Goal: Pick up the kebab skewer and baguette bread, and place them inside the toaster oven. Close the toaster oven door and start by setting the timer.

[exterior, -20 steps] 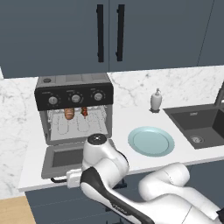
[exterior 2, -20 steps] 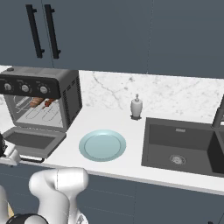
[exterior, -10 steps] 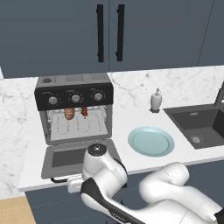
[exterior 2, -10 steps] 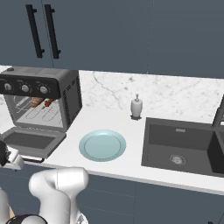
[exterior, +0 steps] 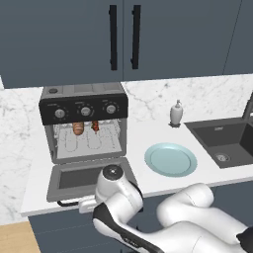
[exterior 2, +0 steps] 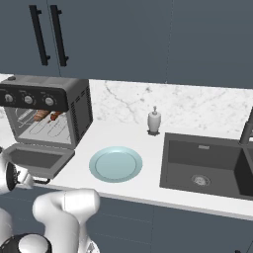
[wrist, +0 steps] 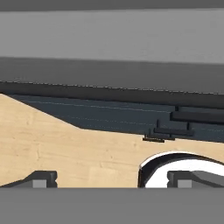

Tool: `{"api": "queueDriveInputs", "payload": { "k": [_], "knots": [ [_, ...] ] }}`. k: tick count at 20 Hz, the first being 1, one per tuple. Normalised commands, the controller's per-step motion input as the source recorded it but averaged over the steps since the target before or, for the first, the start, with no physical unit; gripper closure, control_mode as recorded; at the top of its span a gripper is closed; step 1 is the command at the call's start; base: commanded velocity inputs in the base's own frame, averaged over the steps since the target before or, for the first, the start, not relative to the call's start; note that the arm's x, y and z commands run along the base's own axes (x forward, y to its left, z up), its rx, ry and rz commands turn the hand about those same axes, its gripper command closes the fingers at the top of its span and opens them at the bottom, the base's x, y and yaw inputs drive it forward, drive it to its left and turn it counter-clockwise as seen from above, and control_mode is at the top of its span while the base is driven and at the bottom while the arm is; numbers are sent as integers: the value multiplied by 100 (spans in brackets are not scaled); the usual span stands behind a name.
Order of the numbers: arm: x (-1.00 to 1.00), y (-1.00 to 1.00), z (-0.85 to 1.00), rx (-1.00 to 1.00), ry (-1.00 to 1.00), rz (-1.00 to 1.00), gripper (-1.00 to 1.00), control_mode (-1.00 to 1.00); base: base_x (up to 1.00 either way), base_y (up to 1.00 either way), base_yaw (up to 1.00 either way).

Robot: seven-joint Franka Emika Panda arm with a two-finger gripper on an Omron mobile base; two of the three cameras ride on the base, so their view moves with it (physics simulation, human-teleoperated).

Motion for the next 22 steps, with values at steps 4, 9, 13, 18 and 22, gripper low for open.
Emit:
{"api": "queueDriveInputs", "payload": {
  "k": [4,9,13,18,22],
  "knots": [
    [44,0,-21,0,0,0,-100,-100,0,0,0],
    [34,0,-11,0,-1,0,-100,-100,0,0,0],
    [13,0,-9,0,0,0,-100,-100,0,0,0],
    [0,2,-16,0,0,0,-100,-100,0,0,0],
    [0,6,-18,0,0,0,-100,-100,0,0,0]
  ]
}}
